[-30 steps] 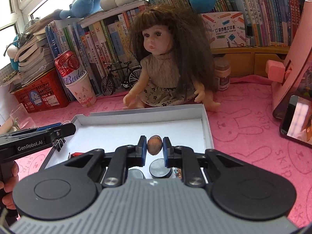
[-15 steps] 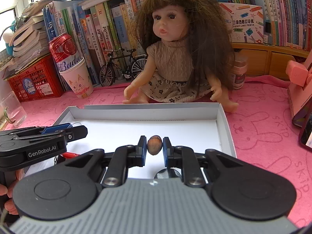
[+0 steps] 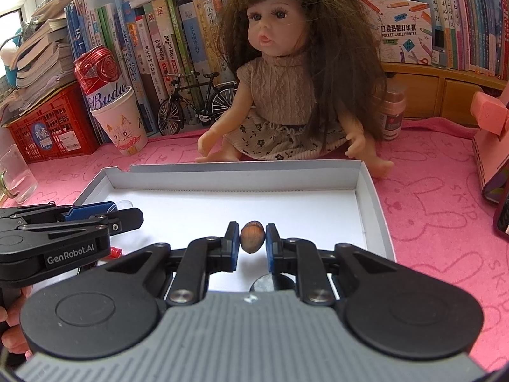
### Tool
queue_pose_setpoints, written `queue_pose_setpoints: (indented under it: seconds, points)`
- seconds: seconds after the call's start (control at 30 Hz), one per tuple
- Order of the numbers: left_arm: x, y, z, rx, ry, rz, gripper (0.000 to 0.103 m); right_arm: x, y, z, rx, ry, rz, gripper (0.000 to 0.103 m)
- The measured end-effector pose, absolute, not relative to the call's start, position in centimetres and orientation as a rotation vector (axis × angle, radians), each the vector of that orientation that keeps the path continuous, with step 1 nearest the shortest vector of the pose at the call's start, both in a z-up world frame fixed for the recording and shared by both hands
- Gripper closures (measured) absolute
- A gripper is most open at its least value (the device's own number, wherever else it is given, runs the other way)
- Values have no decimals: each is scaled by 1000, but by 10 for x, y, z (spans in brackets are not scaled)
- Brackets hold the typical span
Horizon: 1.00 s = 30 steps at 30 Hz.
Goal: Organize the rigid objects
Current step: 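Lower both held items down into the tray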
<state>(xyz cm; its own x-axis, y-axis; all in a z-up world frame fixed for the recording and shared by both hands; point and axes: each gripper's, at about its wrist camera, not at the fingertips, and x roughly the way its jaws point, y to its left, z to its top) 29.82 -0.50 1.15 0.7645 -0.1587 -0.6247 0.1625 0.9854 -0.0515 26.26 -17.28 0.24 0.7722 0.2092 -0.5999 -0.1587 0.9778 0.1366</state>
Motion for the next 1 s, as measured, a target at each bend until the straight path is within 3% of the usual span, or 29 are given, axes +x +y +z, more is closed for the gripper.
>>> queue_pose_setpoints:
  seconds: [1.0]
  points:
    - [304,-15,7,82,732,-169,71,267,-169,-2,77,708,201,81]
